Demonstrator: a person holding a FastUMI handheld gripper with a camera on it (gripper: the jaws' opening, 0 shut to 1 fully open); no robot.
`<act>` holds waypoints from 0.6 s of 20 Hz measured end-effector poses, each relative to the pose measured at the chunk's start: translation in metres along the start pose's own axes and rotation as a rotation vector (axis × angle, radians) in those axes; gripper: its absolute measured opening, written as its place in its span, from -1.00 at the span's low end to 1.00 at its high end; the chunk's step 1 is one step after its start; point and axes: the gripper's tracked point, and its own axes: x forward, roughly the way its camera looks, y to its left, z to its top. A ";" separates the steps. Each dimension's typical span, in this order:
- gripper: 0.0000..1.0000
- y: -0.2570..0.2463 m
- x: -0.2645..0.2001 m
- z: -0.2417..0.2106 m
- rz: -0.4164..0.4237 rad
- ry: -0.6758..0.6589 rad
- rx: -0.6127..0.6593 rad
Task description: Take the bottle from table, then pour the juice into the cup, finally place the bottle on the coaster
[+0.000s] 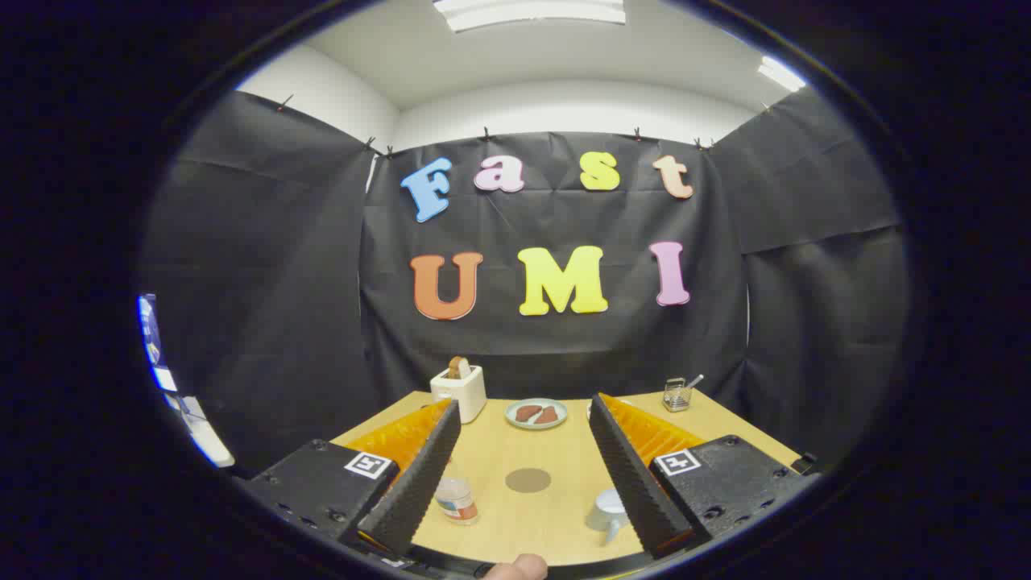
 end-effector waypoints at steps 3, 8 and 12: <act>1.00 -0.003 0.004 -0.006 -0.012 0.026 -0.002; 1.00 -0.004 0.004 -0.001 -0.015 0.013 0.002; 1.00 -0.004 -0.002 0.006 -0.011 -0.011 0.001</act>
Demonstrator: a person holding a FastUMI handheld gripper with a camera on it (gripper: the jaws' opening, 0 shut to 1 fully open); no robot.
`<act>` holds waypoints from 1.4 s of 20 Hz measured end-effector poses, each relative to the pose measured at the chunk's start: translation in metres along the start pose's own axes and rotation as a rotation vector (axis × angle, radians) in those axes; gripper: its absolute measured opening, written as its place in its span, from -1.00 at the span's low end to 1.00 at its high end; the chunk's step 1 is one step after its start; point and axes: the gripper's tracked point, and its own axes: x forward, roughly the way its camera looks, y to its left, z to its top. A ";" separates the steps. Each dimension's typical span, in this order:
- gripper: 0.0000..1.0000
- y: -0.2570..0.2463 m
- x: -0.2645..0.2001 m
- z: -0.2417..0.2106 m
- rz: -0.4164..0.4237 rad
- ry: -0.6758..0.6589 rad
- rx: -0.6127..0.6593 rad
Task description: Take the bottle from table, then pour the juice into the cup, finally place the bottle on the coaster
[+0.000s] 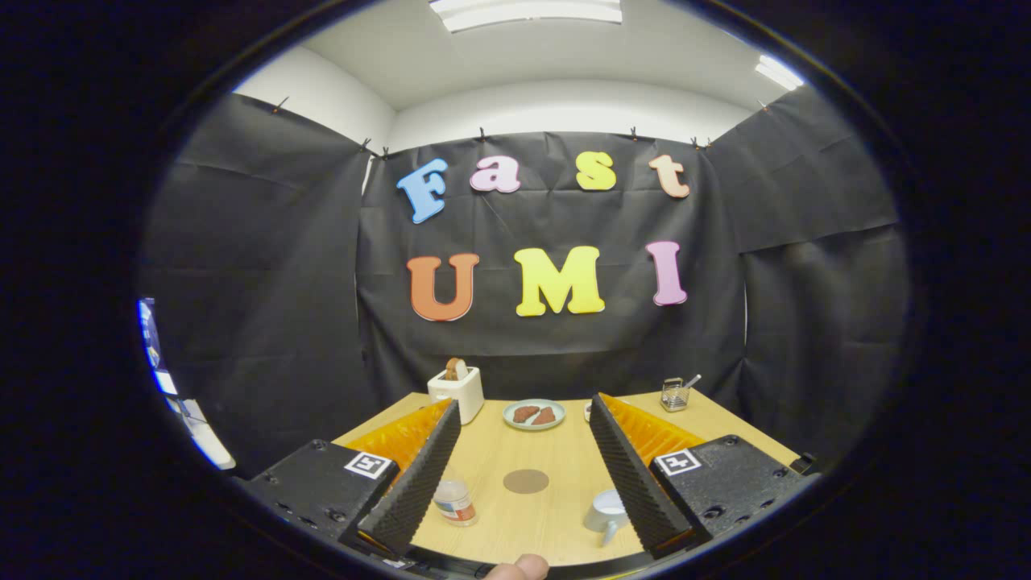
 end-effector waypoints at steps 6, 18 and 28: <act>1.00 0.006 -0.002 -0.004 0.004 -0.002 -0.013; 1.00 0.067 0.017 -0.048 0.015 0.010 -0.015; 1.00 0.104 0.047 -0.116 0.023 0.036 0.017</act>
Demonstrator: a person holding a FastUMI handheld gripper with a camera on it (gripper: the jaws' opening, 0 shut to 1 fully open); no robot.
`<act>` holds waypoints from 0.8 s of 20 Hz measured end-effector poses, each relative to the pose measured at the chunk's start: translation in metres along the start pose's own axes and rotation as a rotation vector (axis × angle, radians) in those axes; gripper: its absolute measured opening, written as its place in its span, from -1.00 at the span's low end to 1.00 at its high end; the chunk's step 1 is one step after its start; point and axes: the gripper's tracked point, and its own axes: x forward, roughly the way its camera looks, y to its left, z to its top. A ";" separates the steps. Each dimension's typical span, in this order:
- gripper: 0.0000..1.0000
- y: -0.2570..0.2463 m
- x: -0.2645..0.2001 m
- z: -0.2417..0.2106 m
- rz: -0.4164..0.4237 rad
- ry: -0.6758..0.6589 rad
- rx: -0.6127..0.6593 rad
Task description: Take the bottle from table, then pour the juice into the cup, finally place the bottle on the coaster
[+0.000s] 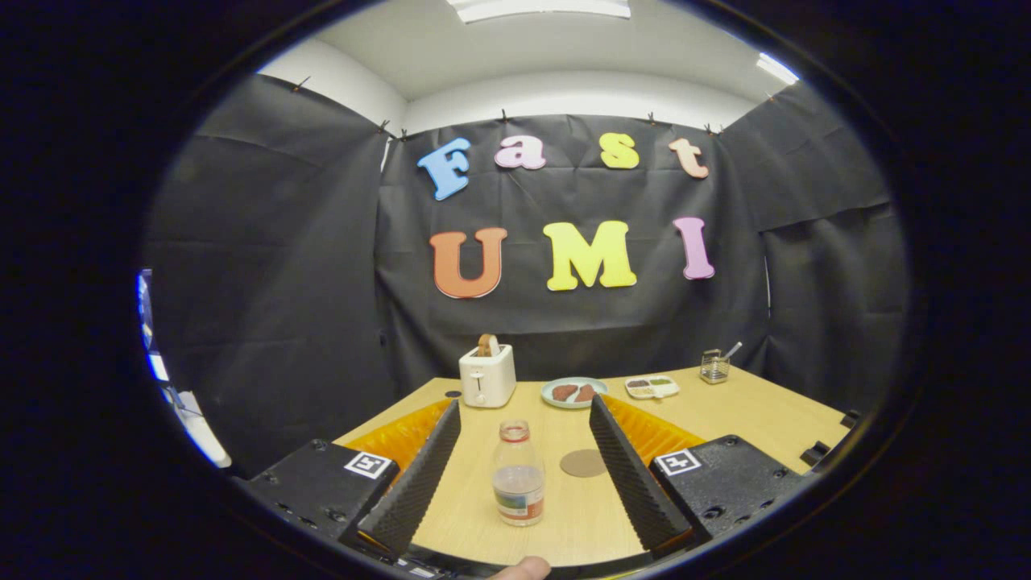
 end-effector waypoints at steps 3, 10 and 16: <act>1.00 0.007 0.010 -0.022 -0.011 0.008 -0.015; 1.00 0.002 0.034 -0.078 -0.083 0.019 -0.035; 1.00 0.003 0.056 -0.112 -0.117 0.044 -0.064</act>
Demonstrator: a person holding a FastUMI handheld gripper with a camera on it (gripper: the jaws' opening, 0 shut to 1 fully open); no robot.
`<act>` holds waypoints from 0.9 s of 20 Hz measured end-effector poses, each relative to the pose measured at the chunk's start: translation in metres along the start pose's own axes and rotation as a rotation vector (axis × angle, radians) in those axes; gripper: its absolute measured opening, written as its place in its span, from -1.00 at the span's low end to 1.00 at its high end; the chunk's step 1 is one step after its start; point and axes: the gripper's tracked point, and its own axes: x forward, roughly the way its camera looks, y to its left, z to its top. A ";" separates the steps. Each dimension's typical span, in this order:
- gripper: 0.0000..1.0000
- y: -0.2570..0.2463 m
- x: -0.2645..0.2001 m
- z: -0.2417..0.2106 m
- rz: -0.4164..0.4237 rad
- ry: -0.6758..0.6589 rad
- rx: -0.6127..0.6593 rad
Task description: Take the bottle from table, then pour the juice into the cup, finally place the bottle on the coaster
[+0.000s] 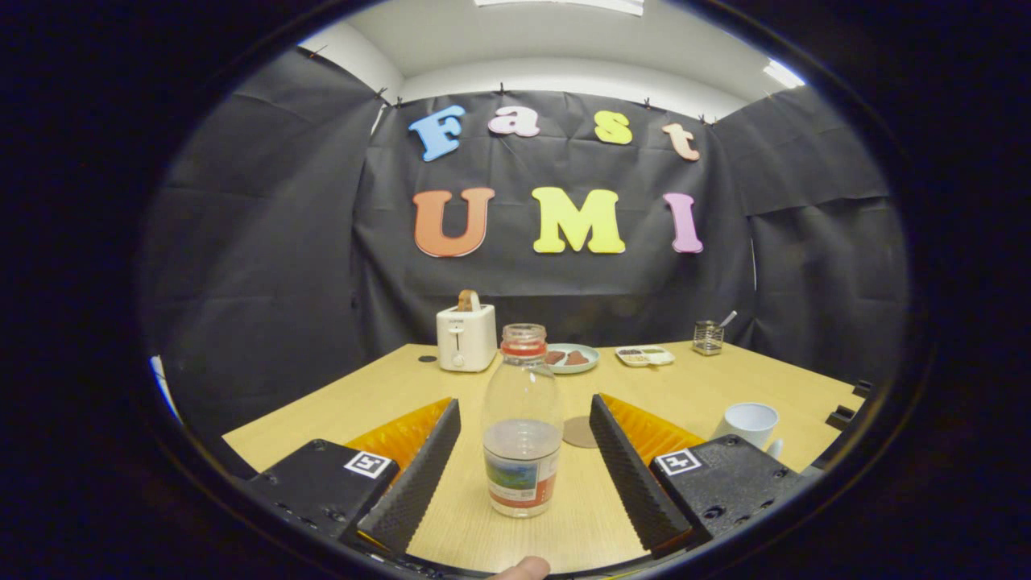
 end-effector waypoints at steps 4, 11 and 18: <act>1.00 -0.002 0.015 -0.021 -0.065 0.006 -0.038; 1.00 0.005 0.039 -0.038 -0.065 0.004 -0.034; 0.73 0.001 0.046 -0.041 -0.050 0.023 0.032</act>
